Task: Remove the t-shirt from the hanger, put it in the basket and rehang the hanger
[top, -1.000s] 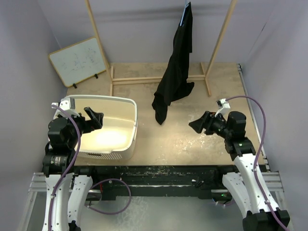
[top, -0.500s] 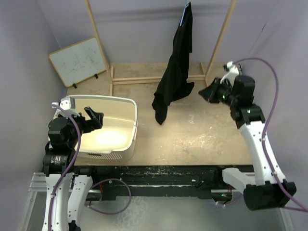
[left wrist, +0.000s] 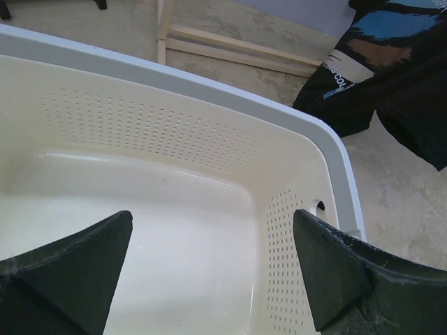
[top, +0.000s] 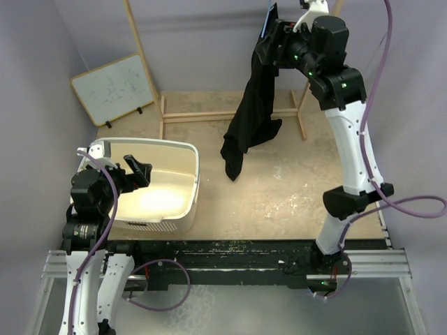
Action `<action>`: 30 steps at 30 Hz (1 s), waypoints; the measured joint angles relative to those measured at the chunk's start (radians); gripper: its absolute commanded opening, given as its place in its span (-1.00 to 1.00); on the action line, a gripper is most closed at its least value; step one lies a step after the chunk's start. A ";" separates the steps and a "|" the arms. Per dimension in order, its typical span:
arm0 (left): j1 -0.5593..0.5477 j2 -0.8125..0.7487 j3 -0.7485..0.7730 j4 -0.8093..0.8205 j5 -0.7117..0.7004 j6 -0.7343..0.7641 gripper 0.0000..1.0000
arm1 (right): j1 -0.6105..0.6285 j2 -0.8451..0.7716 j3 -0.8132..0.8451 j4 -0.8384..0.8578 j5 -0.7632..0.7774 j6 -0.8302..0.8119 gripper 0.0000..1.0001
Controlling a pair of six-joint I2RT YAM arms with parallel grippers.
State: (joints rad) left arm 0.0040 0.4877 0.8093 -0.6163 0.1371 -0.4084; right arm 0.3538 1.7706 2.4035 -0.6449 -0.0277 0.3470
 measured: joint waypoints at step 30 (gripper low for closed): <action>-0.013 0.008 0.000 0.000 0.000 0.000 0.98 | 0.096 0.182 0.106 -0.108 0.419 -0.071 -0.44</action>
State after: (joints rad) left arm -0.0090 0.4953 0.8093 -0.6163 0.1375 -0.4088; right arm 0.4496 1.9522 2.5092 -0.7528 0.3916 0.2756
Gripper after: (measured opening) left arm 0.993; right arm 0.357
